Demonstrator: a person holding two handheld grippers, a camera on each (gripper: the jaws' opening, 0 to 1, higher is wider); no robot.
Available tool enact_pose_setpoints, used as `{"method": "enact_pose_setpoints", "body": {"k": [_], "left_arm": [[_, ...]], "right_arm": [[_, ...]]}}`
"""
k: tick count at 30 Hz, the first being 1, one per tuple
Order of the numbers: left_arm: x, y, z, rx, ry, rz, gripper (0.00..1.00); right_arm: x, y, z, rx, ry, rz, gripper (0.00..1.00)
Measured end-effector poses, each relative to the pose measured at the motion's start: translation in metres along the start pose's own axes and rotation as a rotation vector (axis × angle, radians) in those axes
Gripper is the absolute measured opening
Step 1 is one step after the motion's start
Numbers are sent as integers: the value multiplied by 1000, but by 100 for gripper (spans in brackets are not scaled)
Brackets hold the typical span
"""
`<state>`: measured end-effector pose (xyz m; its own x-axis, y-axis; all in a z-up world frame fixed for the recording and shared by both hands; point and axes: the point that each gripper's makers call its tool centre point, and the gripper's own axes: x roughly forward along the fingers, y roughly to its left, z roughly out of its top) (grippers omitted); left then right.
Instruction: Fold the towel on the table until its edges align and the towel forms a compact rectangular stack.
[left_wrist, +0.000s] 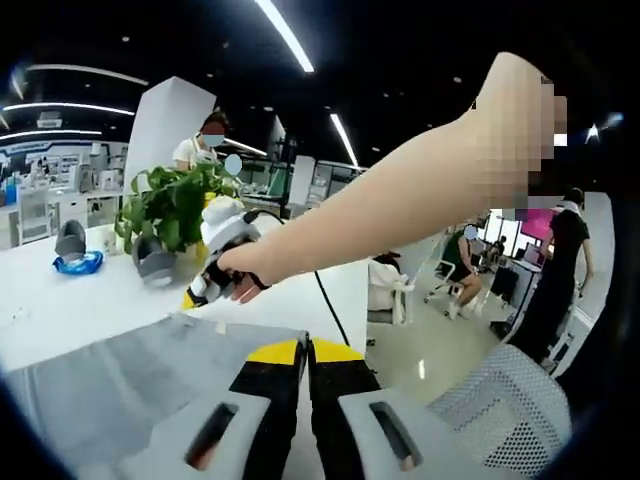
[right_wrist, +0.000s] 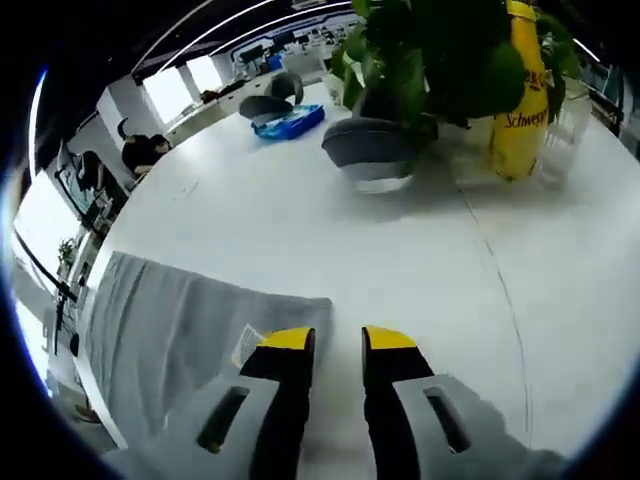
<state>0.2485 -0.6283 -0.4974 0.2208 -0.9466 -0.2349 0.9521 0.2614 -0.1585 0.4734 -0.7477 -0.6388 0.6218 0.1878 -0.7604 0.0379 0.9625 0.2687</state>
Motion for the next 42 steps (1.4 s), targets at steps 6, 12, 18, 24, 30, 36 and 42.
{"method": "enact_pose_setpoints", "body": {"k": [6, 12, 18, 24, 30, 36, 42], "left_arm": [[1, -3, -4, -6, 15, -9, 2], [0, -4, -5, 16, 20, -13, 2], [-2, -6, -3, 11, 21, -16, 2], [1, -15, 5, 10, 8, -37, 2], [7, -30, 19, 21, -18, -71, 2], [8, -37, 34, 25, -59, -85, 2], [7, -45, 53, 9, -106, -107, 2]], "right_arm": [[12, 7, 3, -4, 19, 17, 14], [15, 11, -1, 12, 37, 38, 9], [11, 16, 1, -2, 24, 72, 1], [-4, 30, 31, 26, -104, 196, 0], [-31, 49, 64, 17, -239, 287, 0], [-53, 60, 91, -9, -329, 334, 0], [-83, 71, 119, -62, -415, 369, 0]]}}
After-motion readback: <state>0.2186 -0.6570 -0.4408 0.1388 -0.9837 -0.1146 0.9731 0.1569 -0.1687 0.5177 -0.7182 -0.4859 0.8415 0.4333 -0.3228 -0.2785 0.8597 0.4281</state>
